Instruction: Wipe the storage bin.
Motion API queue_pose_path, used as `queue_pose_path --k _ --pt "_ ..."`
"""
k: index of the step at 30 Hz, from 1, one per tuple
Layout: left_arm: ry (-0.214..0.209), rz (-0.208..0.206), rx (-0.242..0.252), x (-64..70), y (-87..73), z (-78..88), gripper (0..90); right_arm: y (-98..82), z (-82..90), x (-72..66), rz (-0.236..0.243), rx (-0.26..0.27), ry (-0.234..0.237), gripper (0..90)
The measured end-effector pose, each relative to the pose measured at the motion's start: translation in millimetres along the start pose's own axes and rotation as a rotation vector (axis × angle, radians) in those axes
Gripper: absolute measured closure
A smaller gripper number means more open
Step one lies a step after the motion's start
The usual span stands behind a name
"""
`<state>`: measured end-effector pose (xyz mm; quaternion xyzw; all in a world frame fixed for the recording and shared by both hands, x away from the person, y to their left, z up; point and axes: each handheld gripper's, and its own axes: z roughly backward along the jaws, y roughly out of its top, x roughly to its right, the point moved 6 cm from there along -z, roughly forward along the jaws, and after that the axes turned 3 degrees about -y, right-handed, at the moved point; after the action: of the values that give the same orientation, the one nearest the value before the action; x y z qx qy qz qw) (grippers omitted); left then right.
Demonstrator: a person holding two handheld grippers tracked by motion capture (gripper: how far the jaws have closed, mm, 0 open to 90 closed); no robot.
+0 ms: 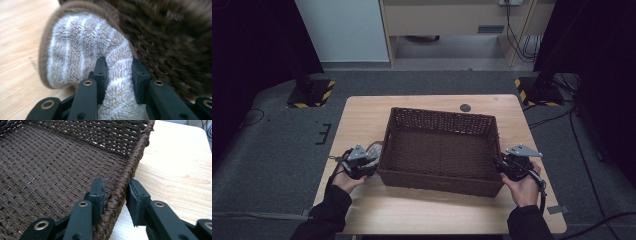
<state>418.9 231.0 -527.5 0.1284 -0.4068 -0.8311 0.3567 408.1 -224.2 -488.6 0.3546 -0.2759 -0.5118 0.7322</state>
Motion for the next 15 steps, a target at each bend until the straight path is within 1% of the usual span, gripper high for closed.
queue_pose_path --k 1,3,4,6,7,9,11,12,14,15 --pt "0.002 0.012 0.021 -2.1 1.8 5.7 69.5 0.0 0.0 0.0 0.000 0.000 0.000 67.9" --pt "0.005 0.022 0.065 -4.4 6.6 19.7 69.4 -0.6 1.0 -1.3 -0.001 0.000 -0.003 67.8" --pt "0.002 0.017 0.089 -4.1 9.6 28.0 69.5 -1.3 2.1 -3.1 -0.010 -0.002 -0.006 67.7" --pt "-0.016 0.018 0.140 -1.6 16.4 42.6 69.5 -1.5 2.4 -3.2 -0.005 -0.001 -0.007 67.5" --pt "-0.025 0.011 0.163 0.6 20.2 49.5 69.5 -1.6 2.4 -3.5 -0.006 -0.001 -0.008 67.3" --pt "-0.036 -0.003 0.169 4.5 23.2 54.2 69.5 -1.6 2.4 -3.7 -0.006 0.002 -0.001 67.0" --pt "-0.056 -0.021 0.161 11.1 21.8 51.0 69.6 -1.8 2.5 -3.7 -0.008 0.003 0.002 66.8" --pt "-0.056 -0.021 0.161 11.1 21.8 51.0 69.6 -1.8 2.5 -3.7 -0.008 0.003 0.002 66.8" --pt "-0.052 -0.025 0.148 12.1 18.3 46.0 69.8 -1.8 2.5 -3.6 -0.008 0.003 0.003 66.7" --pt "-0.066 -0.015 0.131 10.9 13.7 42.7 69.8 -1.9 2.3 -3.3 -0.006 0.005 0.003 66.6"
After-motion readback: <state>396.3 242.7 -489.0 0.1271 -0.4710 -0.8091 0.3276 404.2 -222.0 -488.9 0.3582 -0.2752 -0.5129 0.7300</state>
